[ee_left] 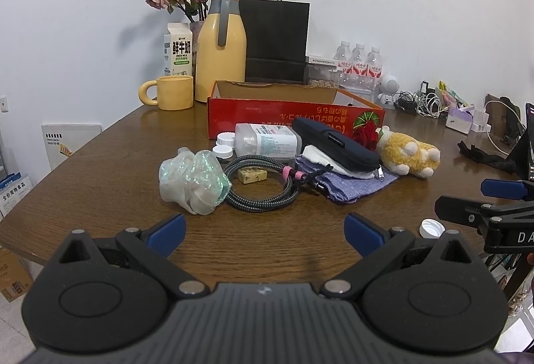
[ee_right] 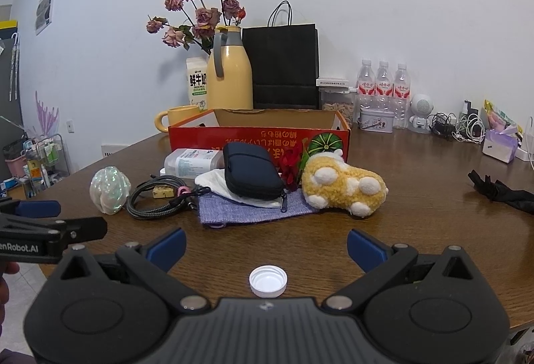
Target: Organize objects
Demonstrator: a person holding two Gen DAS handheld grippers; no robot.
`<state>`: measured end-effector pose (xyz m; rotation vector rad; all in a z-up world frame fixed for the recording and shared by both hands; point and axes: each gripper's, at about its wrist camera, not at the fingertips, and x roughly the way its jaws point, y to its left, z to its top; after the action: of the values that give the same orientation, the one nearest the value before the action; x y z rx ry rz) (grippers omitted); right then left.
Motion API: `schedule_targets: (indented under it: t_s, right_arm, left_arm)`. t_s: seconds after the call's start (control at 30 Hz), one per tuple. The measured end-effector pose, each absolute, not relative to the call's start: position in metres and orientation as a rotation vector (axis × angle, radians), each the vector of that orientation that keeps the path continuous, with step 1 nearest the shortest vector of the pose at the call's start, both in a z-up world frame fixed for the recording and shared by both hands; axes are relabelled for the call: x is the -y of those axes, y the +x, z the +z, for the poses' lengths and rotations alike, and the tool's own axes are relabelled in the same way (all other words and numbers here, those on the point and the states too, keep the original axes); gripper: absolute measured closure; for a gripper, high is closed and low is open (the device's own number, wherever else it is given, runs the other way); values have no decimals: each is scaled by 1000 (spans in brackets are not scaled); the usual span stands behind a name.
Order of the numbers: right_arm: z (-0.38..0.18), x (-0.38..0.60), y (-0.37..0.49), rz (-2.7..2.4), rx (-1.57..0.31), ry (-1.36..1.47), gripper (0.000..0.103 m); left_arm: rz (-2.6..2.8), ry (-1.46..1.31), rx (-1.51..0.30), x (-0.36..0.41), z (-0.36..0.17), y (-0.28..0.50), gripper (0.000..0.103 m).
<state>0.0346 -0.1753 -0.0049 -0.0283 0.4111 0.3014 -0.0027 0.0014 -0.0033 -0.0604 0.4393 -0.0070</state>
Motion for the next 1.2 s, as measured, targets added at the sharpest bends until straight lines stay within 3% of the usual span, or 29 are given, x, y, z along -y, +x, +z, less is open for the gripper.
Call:
schedule_targets:
  t_s: [1.2]
  right_arm:
    - [-12, 173, 37, 305, -427, -34, 0]
  left_arm:
    - [1, -68, -446, -4, -8, -3, 0]
